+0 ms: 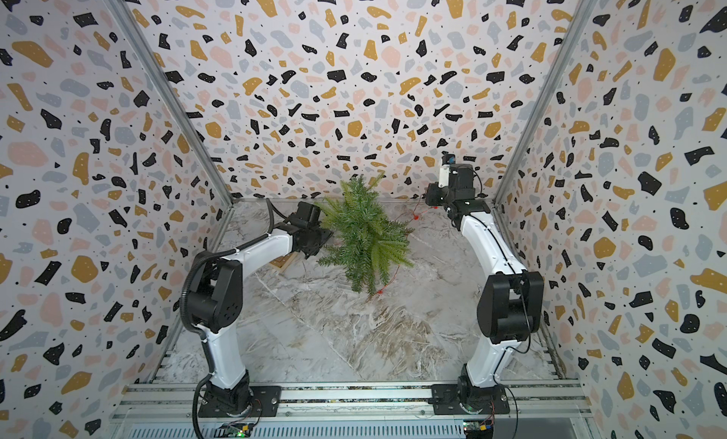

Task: Remove string lights from the small christmas tree
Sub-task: Remove the light string from the Christmas tree.

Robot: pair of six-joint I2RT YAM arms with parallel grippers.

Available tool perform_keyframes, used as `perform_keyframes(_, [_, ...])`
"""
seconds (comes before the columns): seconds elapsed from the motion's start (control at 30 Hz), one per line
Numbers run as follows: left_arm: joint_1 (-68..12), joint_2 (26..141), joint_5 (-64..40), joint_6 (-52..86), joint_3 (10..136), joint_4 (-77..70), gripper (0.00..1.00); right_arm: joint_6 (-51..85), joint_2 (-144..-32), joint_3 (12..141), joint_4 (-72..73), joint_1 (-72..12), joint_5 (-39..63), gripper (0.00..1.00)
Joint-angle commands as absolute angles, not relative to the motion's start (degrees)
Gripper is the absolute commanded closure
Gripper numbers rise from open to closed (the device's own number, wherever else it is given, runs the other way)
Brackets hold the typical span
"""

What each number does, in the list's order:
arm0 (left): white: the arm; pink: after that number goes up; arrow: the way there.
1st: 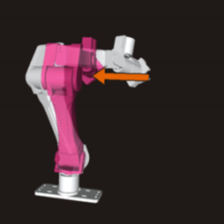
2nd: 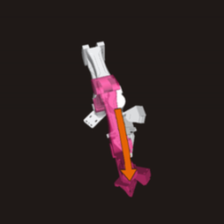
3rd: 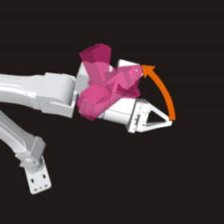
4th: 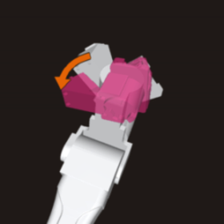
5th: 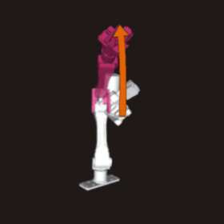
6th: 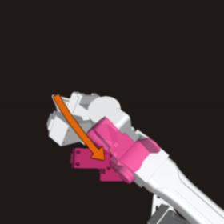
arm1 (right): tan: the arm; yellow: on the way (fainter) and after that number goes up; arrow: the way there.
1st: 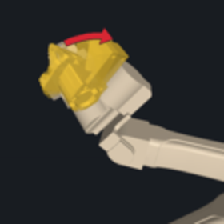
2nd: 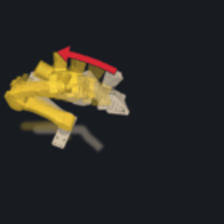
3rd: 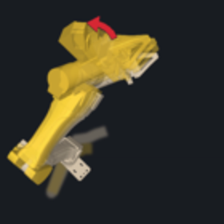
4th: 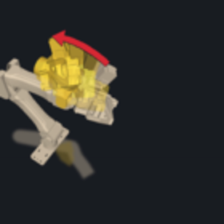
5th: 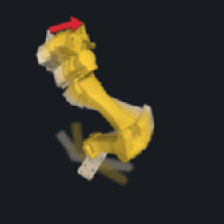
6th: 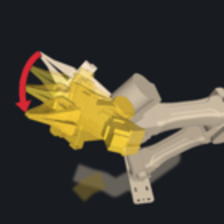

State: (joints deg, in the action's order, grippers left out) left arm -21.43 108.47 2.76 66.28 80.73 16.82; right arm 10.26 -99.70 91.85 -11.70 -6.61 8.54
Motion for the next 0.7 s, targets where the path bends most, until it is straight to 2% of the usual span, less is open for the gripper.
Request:
perform_keyframes(0.0, [-21.2, 102.2, 4.7, 62.7, 78.1, 15.6, 0.37, 12.0, -93.7, 90.1, -9.7, -5.4, 8.6, 1.0])
perform_keyframes(0.23, [-21.3, 89.8, 6.8, 54.5, 72.6, 20.7, 0.36, 13.6, -86.6, 82.9, -8.5, -4.8, 8.9, 1.0])
perform_keyframes(0.43, [-21.2, 77.2, 7.2, 45.0, 64.8, 21.6, 0.36, 13.8, -79.2, 74.9, -8.5, -2.6, 4.3, 1.0])
perform_keyframes(0.67, [-21.2, 75.0, 0.6, 42.7, 61.5, 24.0, 0.37, 14.6, -75.0, 68.6, -8.7, -1.8, 2.2, 1.0])
